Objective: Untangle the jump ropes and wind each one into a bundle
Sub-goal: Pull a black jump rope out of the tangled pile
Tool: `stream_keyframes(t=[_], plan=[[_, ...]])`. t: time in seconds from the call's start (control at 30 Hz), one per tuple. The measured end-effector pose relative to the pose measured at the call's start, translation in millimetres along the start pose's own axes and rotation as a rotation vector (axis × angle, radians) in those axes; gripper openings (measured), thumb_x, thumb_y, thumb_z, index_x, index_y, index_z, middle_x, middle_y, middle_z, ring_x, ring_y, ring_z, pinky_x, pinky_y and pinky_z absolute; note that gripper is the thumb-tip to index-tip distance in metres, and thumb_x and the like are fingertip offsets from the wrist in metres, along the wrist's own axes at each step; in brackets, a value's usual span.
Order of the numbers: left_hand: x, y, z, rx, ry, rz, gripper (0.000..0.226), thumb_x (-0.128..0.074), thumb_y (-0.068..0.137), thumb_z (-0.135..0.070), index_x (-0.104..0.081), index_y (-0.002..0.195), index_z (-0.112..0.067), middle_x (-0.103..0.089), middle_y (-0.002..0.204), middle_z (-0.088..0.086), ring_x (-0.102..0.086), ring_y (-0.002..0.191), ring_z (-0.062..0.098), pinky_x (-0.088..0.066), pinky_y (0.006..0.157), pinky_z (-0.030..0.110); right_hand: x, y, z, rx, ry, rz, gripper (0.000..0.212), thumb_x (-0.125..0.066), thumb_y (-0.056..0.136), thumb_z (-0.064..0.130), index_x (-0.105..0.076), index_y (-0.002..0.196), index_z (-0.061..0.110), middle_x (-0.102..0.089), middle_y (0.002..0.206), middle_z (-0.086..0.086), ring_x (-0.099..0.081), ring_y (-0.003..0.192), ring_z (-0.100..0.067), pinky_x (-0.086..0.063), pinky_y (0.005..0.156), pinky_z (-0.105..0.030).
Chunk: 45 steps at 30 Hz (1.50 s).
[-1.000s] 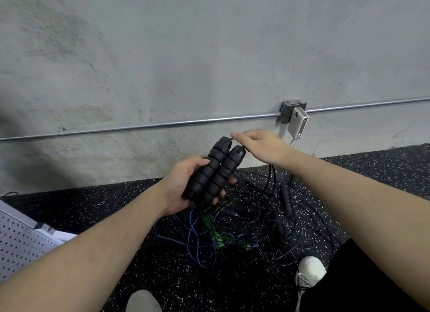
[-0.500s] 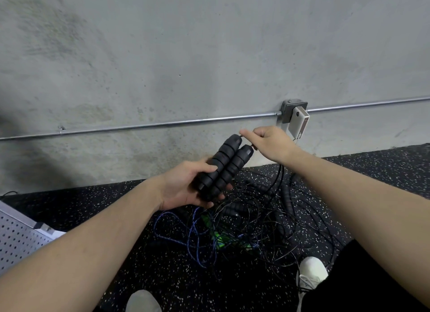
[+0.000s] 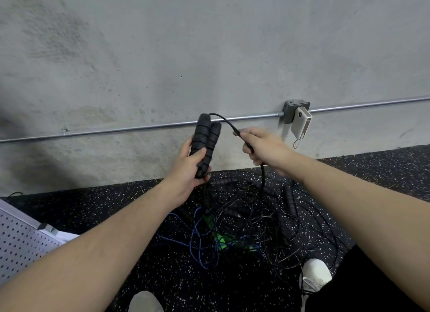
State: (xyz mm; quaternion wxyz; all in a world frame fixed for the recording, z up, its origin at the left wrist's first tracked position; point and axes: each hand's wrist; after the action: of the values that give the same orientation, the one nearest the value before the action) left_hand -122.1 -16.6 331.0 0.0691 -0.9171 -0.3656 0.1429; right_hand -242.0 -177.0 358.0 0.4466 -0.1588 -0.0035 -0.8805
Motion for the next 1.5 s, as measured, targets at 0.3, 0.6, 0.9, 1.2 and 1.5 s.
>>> stream_keyframes(t=[0.3,0.6,0.9,1.2,1.5], plan=[[-12.1,10.4,-4.3,-0.009,-0.394,-0.146,0.029,-0.047,0.108,-0.025,-0.049,0.136,-0.031,-0.063,0.119,0.016,-0.067,0.089,0.032,-0.061,0.07,0.043,-37.0,-14.0,11.0,0.066,-0.054,0.128,0.035,-0.044,0.105,0.015,-0.053,0.138,0.02,-0.063,0.071,0.003,-0.049,0.05,-0.007,-0.042,0.048,-0.023],[-18.4,11.7,-3.4,-0.006,-0.373,-0.169,0.025,-0.06,0.103,-0.024,-0.058,0.127,-0.021,-0.065,0.099,0.007,-0.065,0.085,0.018,-0.06,0.068,0.036,-47.0,-26.6,9.0,0.092,-0.288,0.305,0.047,-0.041,0.106,0.021,-0.042,0.147,0.044,-0.051,0.068,0.006,-0.042,0.051,-0.009,-0.038,0.043,-0.018],[-14.3,10.1,-8.6,-0.044,-0.3,-0.135,0.017,-0.058,0.102,-0.01,-0.06,0.119,-0.01,-0.066,0.093,0.008,-0.066,0.082,0.018,-0.056,0.079,0.035,-35.2,-33.9,14.0,0.185,-0.332,0.249,0.036,-0.048,0.105,0.025,-0.052,0.138,0.038,-0.064,0.064,0.0,-0.043,0.04,-0.001,-0.036,0.043,-0.014],[-7.5,6.8,-14.7,0.055,-0.188,-0.091,0.021,-0.055,0.104,-0.028,-0.057,0.113,-0.009,-0.068,0.09,0.008,-0.054,0.05,0.018,-0.034,0.041,0.023,-6.6,-38.7,9.5,0.153,-0.384,0.416,0.032,-0.04,0.108,0.03,-0.069,0.098,0.018,-0.045,0.053,0.001,-0.036,0.042,-0.01,-0.033,0.048,-0.026],[-5.5,-6.0,-32.4,0.137,-0.313,0.271,0.033,-0.056,0.097,-0.025,-0.055,0.125,-0.008,-0.069,0.097,0.006,-0.042,0.053,0.009,-0.029,0.043,0.016,34.3,-38.9,-1.7,0.059,-0.3,0.456,0.036,-0.052,0.091,0.051,-0.063,0.082,0.018,-0.043,0.058,0.004,-0.037,0.051,-0.011,-0.038,0.054,-0.021]])
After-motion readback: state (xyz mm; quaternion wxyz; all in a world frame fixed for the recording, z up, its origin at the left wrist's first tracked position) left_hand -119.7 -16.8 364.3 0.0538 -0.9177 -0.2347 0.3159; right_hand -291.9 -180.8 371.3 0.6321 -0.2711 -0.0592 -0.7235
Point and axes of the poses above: each hand's wrist, its own y-axis towards the middle knuckle, its own x-axis out of the back of the hand, z = x × y
